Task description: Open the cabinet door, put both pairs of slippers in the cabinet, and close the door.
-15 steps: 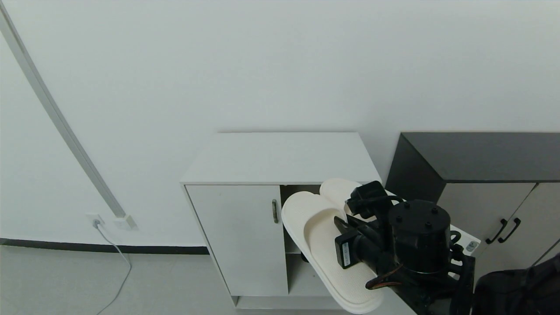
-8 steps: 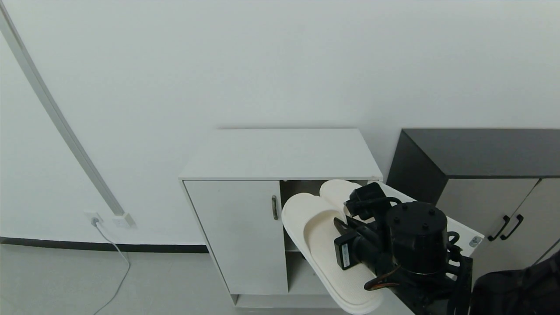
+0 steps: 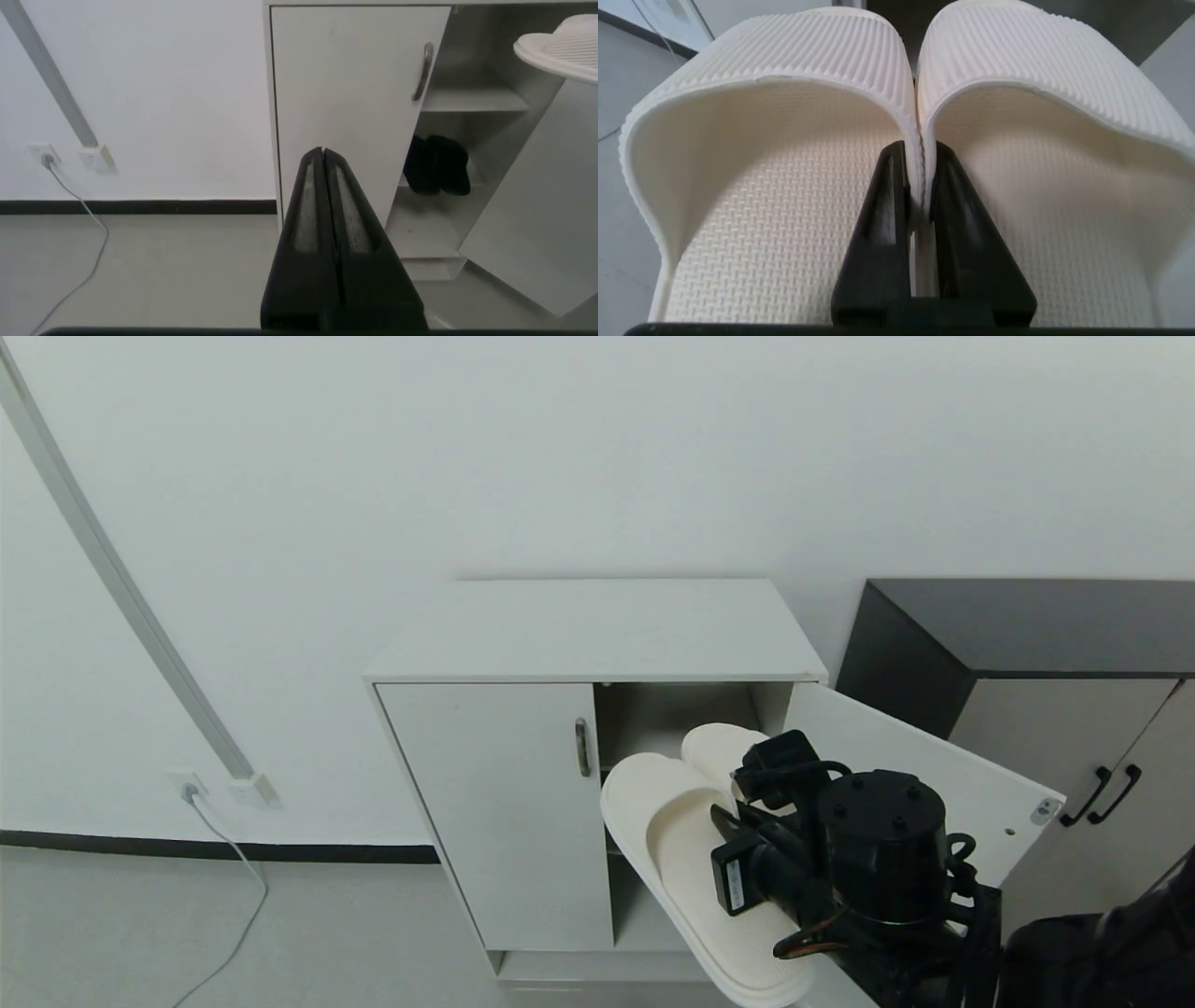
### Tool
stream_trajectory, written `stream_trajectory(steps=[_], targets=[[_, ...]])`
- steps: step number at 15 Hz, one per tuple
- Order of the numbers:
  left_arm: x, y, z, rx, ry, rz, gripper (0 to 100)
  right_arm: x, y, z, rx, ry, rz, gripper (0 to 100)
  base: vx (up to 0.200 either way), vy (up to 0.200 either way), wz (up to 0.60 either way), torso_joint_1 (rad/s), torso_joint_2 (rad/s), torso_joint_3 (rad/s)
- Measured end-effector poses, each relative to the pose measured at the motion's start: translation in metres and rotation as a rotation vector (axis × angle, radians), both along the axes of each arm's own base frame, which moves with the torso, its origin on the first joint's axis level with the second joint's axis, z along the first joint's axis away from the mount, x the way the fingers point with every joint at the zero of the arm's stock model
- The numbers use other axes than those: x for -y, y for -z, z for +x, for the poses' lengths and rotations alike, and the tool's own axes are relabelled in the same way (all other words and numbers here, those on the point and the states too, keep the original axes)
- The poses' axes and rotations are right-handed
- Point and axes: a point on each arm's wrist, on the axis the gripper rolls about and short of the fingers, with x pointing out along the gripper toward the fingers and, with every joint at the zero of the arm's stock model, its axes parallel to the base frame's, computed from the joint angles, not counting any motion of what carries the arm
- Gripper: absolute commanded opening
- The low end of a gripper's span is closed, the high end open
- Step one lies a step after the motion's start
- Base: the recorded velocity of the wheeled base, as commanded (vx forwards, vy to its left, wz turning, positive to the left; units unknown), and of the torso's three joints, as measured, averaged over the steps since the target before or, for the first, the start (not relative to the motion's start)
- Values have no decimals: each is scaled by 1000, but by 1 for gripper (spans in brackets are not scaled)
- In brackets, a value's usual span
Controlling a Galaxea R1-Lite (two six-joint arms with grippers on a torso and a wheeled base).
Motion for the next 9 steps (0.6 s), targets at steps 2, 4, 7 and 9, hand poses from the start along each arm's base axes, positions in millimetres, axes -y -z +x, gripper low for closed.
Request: stream_trajectory(steps=[2, 4, 7, 9], targets=[[0, 0, 0, -1, 1, -1, 0, 0, 1, 0, -4, 0, -2, 0, 0, 0, 0, -222, 549, 320], [0, 0, 0, -1, 1, 0, 0, 0, 4, 2, -9, 3, -6, 0, 0, 0, 0, -207, 527, 315], [0, 0, 0, -1, 1, -1, 0, -2, 9, 8, 2, 12, 8, 0, 0, 0, 0, -203, 518, 315], [0, 0, 0, 0, 1, -1, 0, -1, 15, 11, -6, 22, -3, 0, 0, 0, 0, -176, 503, 315]])
